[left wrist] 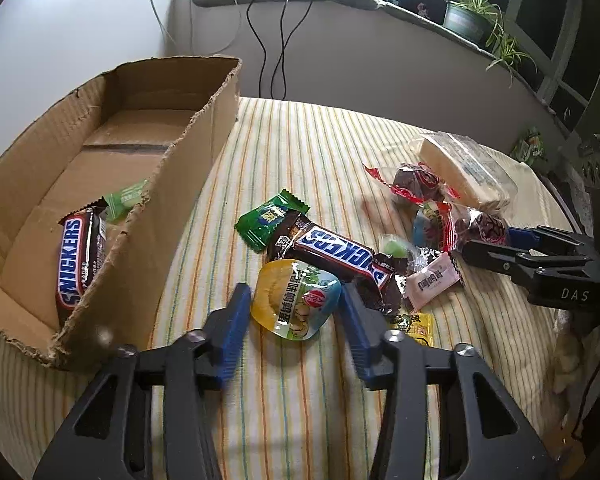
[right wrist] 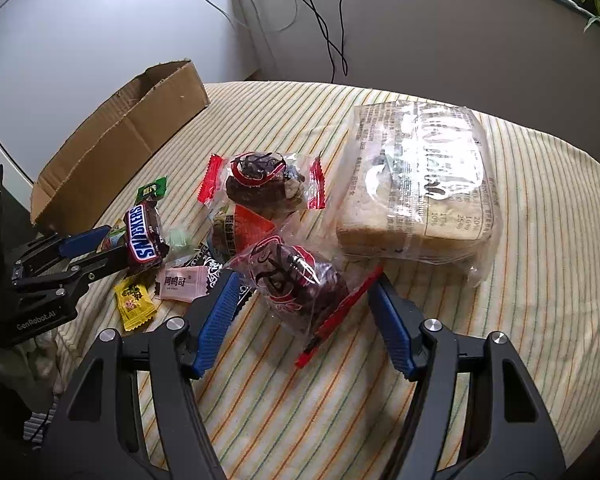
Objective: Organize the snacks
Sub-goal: 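Move left gripper to the round yellow-green packet while right approaches red-tagged candy bag, then close left gripper on the round packet while right gripper closes on the candy bag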
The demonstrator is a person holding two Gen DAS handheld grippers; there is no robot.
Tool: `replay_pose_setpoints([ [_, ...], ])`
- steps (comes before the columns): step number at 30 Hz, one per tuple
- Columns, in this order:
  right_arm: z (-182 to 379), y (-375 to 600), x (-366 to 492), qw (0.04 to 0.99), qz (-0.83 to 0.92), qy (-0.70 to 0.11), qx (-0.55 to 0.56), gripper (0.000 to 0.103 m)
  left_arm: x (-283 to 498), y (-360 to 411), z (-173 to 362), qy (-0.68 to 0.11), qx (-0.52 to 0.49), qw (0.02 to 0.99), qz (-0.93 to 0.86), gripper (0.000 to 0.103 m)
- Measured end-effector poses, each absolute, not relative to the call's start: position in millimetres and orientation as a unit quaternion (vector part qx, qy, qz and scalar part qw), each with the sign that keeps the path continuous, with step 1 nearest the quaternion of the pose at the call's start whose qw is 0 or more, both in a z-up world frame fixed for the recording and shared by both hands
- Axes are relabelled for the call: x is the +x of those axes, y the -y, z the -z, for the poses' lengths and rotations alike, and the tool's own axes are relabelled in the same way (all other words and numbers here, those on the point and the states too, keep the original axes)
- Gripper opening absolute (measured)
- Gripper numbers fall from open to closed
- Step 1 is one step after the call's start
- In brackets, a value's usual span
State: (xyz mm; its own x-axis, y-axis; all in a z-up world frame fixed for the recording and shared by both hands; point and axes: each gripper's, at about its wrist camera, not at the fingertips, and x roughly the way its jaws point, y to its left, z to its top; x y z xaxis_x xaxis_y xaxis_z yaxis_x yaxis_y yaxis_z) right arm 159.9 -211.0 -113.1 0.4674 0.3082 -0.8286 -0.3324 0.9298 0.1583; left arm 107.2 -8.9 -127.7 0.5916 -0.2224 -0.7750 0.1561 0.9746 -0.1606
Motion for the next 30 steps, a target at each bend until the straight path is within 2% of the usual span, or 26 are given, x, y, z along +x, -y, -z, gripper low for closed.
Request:
replay_pose_setpoints([
  [10, 110.2, 215.5, 156.2, 0.859, -0.189, -0.476, 0.004, 0.048, 102.9, 9.4, 125.7, -0.432, -0.036, 0.895, 0.105, 0.035],
  [16, 105.6, 217.0, 146.4, 0.865, -0.187, -0.467, 0.007, 0.044, 98.9, 9.5, 123.7, -0.429, -0.039, 0.896, 0.109, 0.032],
  [30, 69.6, 217.8, 120.5, 0.88, -0.19, -0.434, 0.009, 0.043, 83.2, 2.3, 101.4, -0.402, -0.055, 0.907, 0.114, 0.031],
])
